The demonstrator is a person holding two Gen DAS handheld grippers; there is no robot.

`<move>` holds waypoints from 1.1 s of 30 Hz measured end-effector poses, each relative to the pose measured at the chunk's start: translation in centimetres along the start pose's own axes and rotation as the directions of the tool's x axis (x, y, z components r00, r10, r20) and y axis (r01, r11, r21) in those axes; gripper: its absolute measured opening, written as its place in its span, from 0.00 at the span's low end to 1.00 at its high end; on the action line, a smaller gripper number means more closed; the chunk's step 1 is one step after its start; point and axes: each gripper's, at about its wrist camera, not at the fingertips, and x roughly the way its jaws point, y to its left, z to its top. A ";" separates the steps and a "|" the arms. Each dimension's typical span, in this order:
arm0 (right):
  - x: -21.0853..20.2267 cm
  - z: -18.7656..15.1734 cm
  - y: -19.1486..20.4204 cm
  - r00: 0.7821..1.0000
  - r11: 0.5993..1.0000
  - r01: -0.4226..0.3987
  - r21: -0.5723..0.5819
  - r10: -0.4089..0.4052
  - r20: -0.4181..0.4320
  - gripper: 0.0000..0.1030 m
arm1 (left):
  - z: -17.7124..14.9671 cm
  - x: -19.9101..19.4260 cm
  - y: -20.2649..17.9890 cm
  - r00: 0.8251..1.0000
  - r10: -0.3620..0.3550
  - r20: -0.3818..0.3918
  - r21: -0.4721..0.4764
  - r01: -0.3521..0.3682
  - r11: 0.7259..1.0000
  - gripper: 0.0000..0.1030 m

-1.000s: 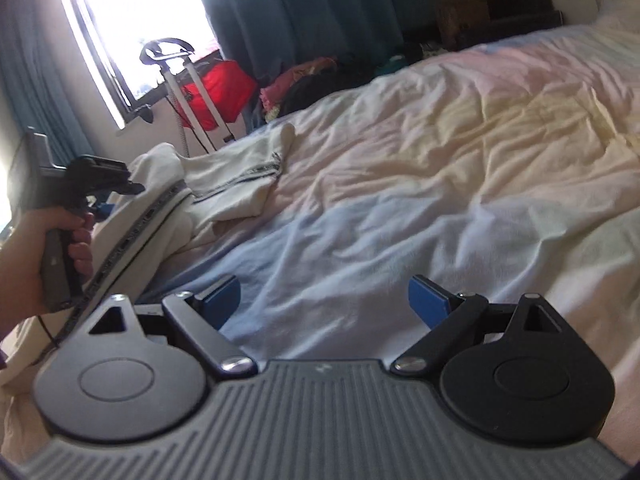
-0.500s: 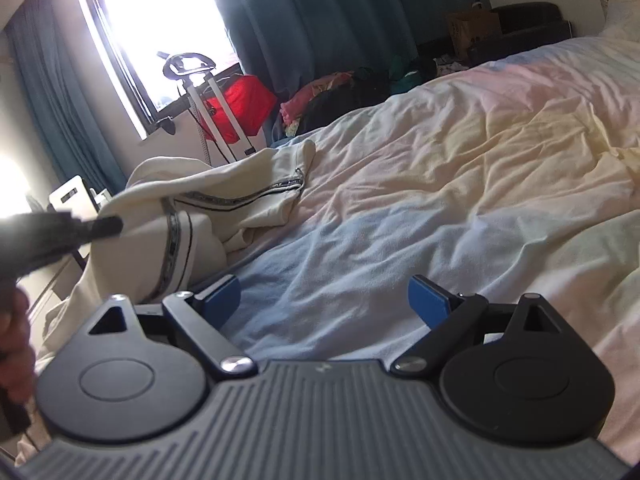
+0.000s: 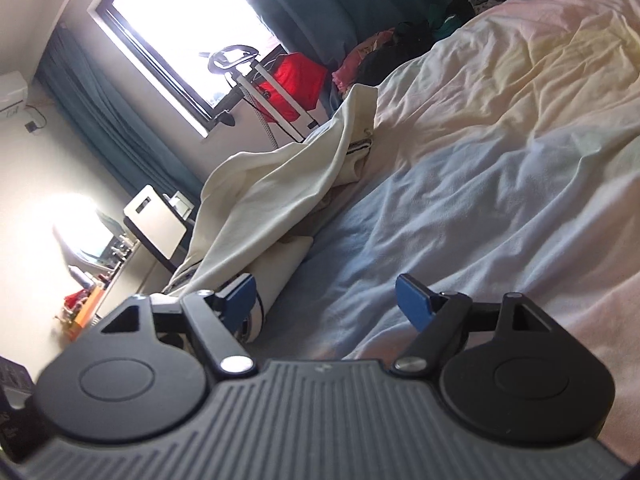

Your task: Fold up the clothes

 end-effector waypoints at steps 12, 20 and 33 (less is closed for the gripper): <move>15.4 10.8 0.4 1.000 0.999 0.027 0.029 -0.027 -0.001 0.58 | 0.6 2.4 2.2 0.990 -0.138 0.008 -0.054 0.138 0.989 0.03; 29.1 13.4 1.7 0.977 0.963 0.210 -0.169 -0.212 0.001 0.51 | 0.0 4.5 4.5 0.967 -0.252 0.037 -0.114 0.255 0.960 0.03; 31.6 18.0 4.7 0.958 0.935 0.273 -0.225 -0.243 0.149 0.05 | -0.9 5.9 5.9 0.917 -0.386 0.105 -0.132 0.397 0.908 0.03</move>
